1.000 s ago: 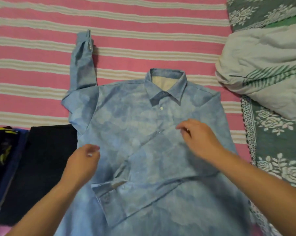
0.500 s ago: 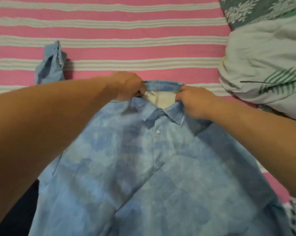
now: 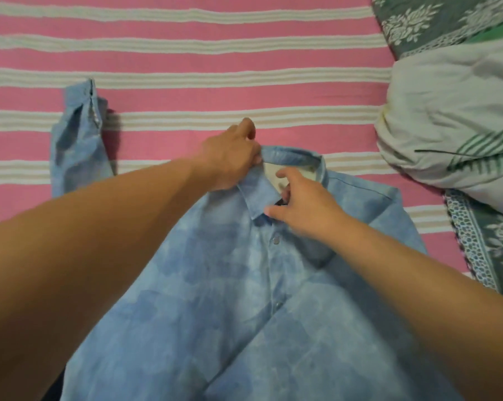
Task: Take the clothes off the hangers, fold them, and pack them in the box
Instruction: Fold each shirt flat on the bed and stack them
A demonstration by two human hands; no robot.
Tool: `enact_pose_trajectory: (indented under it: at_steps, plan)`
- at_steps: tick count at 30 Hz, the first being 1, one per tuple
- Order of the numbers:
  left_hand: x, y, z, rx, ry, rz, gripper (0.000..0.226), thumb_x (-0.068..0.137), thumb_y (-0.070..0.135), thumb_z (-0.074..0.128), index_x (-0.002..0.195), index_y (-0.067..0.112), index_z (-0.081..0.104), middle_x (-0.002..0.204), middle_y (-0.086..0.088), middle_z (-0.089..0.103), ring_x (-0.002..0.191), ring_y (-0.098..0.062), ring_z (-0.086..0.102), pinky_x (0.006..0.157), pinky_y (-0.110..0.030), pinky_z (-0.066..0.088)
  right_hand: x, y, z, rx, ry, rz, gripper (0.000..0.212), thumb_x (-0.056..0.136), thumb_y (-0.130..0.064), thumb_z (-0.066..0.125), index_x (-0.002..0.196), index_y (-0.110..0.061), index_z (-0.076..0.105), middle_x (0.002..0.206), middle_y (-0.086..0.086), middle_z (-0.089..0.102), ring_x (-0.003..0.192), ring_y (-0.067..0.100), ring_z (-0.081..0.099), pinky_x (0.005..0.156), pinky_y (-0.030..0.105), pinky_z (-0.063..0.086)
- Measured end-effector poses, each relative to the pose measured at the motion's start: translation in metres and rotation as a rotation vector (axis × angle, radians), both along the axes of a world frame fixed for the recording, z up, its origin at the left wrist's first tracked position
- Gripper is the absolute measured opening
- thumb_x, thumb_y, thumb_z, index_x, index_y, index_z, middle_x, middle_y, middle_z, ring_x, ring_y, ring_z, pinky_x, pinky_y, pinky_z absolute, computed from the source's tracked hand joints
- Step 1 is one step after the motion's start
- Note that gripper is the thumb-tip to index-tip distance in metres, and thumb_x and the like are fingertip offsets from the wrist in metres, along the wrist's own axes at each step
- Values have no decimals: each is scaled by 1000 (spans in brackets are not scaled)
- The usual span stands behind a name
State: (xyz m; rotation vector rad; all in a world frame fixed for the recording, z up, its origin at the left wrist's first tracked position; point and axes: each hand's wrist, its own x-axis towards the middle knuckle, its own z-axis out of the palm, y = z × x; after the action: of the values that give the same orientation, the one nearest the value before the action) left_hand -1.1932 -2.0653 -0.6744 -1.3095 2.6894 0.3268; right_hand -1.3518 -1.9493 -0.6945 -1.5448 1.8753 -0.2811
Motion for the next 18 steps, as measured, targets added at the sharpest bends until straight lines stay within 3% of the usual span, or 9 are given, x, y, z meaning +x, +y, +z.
enact_pose_trajectory:
  at_steps: [2,4,6,8,11,13,14,16,18]
  plan:
    - [5,26,-9,-190,159,155,36,102,35,51,131,14,51,148,-14,34,119,-36,46,88,-48,44,7,3,2,-37,48,41,70,90,-51,64,150,-29,34,131,-2,54,114,25,58,94,43,50]
    - [20,68,-10,-127,417,483,43,100,36,55,138,17,49,144,-16,39,123,-36,45,99,-48,42,20,20,5,-151,221,88,63,95,-38,59,151,-25,34,152,8,33,118,35,56,90,45,49]
    - [55,137,-12,49,598,719,39,97,32,55,131,15,55,129,-13,52,117,-31,52,102,-44,42,37,60,10,-323,225,86,49,93,-20,59,141,-17,47,147,11,36,104,36,60,77,44,51]
    - [107,228,-4,157,669,911,24,96,27,57,118,19,59,113,-5,61,100,-21,59,92,-39,48,55,123,20,-389,103,94,34,91,-13,60,124,-15,58,131,9,46,92,29,61,71,40,50]
    - [169,373,24,315,635,1298,6,97,18,64,99,23,61,96,1,66,85,-11,63,73,-20,50,69,232,31,-286,-48,158,18,91,-13,58,108,-16,63,112,0,51,86,19,58,77,35,47]
    - [184,447,33,424,607,1504,7,95,17,68,96,22,63,92,-1,69,88,-17,68,68,-14,49,72,291,33,-218,-114,165,15,89,-18,52,99,-17,63,103,-4,50,86,16,57,79,28,45]
    - [185,473,33,478,631,1583,7,94,17,69,98,20,64,92,-4,70,89,-23,69,72,-17,51,75,314,33,-190,-126,165,15,89,-20,50,96,-18,63,100,-6,50,85,16,57,80,27,44]
    - [182,495,28,568,730,1718,10,94,18,70,103,14,66,96,-10,72,93,-32,70,78,-36,56,88,338,34,-150,-146,165,13,88,-18,51,92,-19,64,96,-6,51,84,16,58,79,27,44]
    - [176,499,15,606,758,1746,12,93,19,72,102,12,67,93,-10,73,92,-30,71,80,-46,58,108,343,34,-162,-166,197,12,86,-12,58,92,-18,66,94,-4,54,83,15,59,79,26,45]
